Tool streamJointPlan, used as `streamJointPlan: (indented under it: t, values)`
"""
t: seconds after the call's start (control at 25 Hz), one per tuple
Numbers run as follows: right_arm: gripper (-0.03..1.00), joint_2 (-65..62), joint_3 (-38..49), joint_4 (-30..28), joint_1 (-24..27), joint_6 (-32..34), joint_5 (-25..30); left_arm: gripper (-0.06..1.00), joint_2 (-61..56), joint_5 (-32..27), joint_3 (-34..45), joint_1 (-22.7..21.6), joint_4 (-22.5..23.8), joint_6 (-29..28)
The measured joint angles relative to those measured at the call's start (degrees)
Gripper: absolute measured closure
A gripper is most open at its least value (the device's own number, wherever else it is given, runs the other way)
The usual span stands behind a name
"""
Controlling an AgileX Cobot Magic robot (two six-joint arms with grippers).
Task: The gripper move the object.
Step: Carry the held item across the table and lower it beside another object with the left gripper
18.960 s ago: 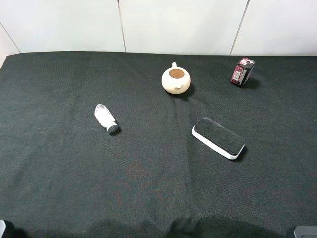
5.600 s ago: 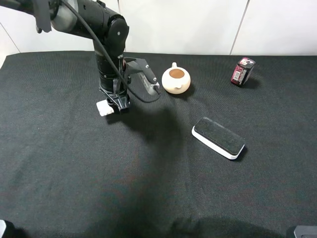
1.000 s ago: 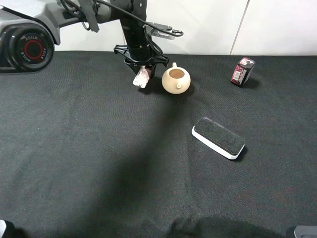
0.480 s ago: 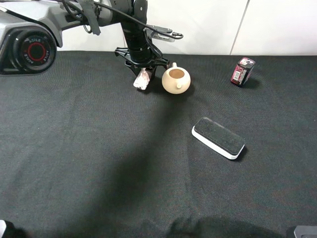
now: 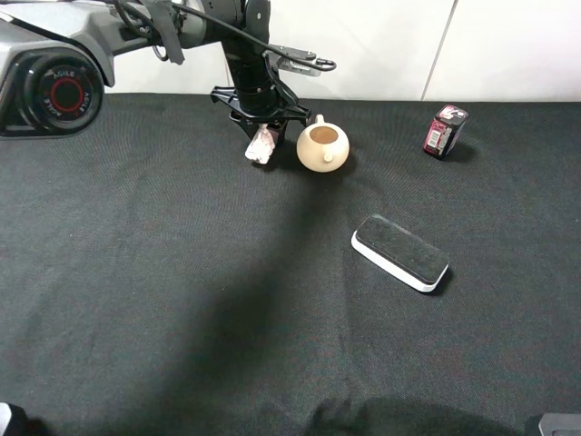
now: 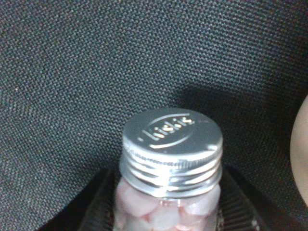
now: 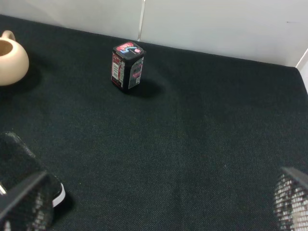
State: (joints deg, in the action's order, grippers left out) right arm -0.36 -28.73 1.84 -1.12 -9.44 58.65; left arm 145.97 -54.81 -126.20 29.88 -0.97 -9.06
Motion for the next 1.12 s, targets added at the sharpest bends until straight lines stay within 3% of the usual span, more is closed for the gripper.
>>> streamJointPlan:
  t: [0.64, 1.12]
  values:
    - [0.27, 0.0, 0.0, 0.0, 0.0, 0.0, 0.0, 0.42, 0.0, 0.0, 0.0, 0.0, 0.0, 1.02]
    - [0.27, 0.0, 0.0, 0.0, 0.0, 0.0, 0.0, 0.23, 0.0, 0.0, 0.0, 0.0, 0.0, 1.02]
